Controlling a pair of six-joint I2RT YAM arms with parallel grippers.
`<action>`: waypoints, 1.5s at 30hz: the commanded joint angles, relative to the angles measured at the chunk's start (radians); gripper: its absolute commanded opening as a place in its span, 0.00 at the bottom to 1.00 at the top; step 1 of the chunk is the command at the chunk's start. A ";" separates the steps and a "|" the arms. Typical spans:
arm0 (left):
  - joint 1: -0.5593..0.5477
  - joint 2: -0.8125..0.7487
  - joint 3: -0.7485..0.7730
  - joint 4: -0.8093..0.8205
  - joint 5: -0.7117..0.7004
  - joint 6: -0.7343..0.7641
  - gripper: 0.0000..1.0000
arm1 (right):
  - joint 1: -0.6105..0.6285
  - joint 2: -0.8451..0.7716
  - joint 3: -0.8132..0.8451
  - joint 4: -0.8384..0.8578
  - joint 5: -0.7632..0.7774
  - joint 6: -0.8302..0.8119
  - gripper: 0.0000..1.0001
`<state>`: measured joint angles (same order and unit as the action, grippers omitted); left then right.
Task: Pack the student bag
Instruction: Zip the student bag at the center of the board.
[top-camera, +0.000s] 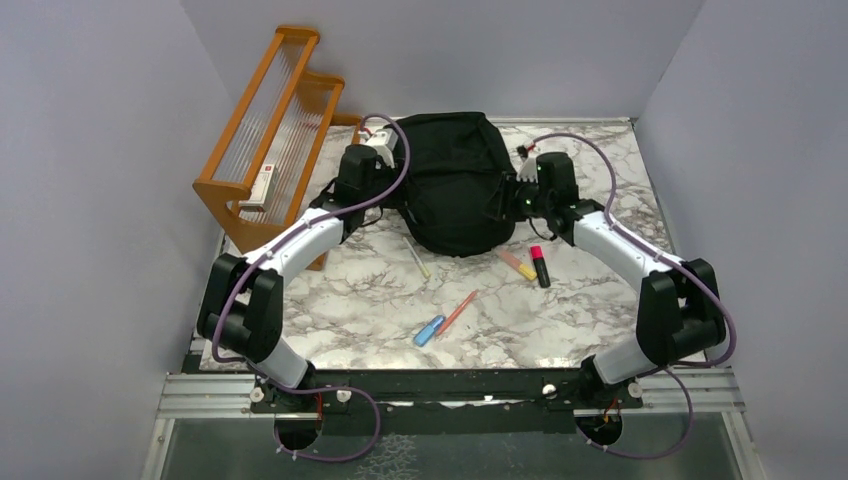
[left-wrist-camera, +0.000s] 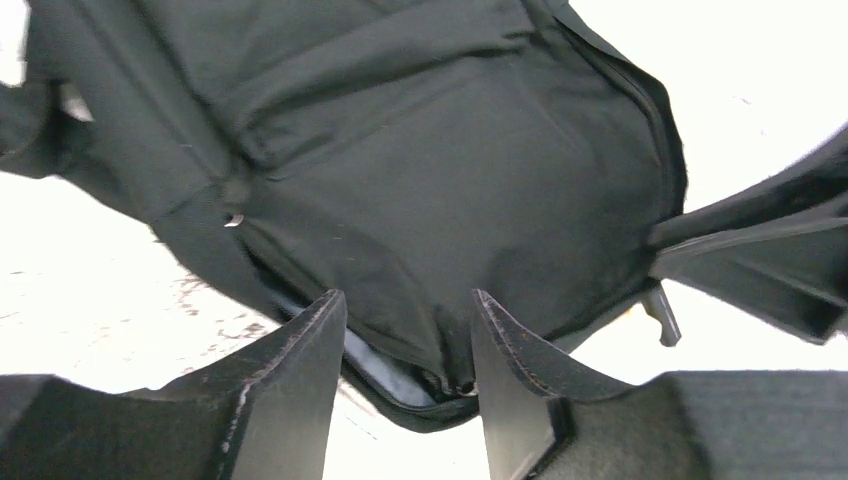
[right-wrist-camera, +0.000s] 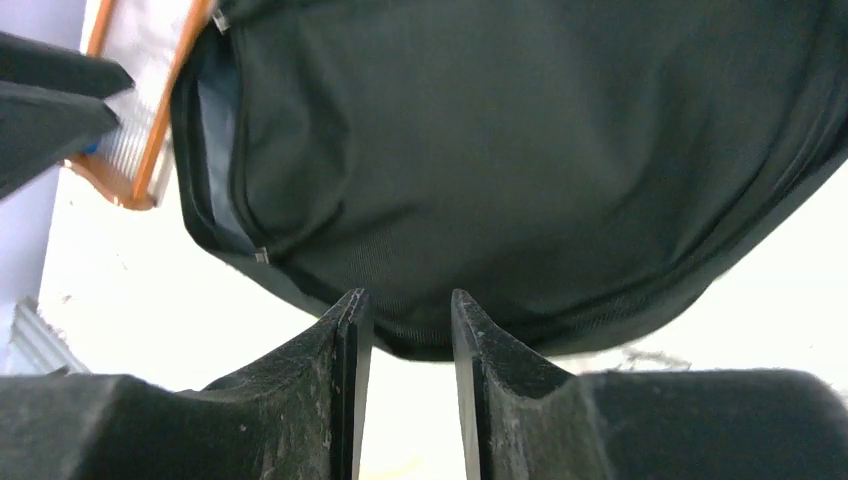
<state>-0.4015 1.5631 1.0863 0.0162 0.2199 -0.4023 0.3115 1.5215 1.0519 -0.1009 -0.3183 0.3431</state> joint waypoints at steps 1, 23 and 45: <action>-0.078 0.014 0.000 0.086 0.089 0.028 0.46 | 0.006 -0.037 -0.115 0.043 -0.085 0.094 0.38; -0.209 -0.004 -0.359 0.324 0.070 -0.112 0.17 | 0.015 -0.086 -0.417 0.209 -0.020 0.161 0.38; -0.173 0.145 -0.100 0.323 0.028 -0.032 0.06 | 0.016 0.011 -0.209 0.322 -0.087 0.207 0.35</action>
<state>-0.5743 1.6676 1.0050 0.3386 0.2745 -0.4694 0.3218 1.4624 0.8379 0.1810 -0.3649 0.5346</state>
